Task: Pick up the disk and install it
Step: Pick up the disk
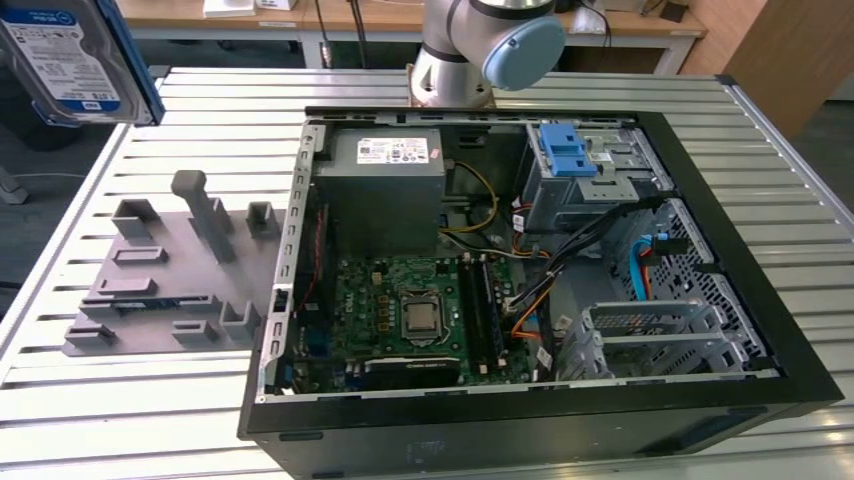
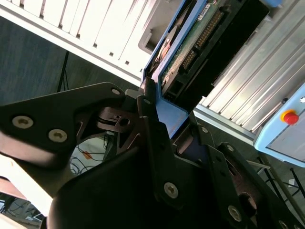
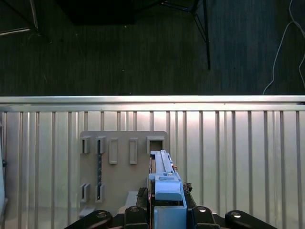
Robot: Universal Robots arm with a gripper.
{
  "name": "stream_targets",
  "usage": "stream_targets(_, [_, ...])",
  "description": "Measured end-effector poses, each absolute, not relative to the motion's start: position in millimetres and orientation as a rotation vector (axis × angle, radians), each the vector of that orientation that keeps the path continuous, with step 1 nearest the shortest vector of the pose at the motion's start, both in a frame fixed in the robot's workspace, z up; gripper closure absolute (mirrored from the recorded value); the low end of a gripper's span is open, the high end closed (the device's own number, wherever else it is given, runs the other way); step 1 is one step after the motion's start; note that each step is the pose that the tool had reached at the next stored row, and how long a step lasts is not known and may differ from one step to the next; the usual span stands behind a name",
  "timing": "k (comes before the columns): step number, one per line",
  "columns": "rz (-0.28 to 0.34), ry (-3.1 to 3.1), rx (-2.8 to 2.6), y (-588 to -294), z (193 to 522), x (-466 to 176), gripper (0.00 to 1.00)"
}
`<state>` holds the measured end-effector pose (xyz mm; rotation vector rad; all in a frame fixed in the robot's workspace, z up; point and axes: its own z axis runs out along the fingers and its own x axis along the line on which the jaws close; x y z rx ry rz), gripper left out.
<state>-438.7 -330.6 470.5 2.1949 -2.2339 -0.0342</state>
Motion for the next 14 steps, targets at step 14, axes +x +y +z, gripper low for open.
stream_targets(14, [-0.034,-2.234,2.195,-331,500,-439,0.63])
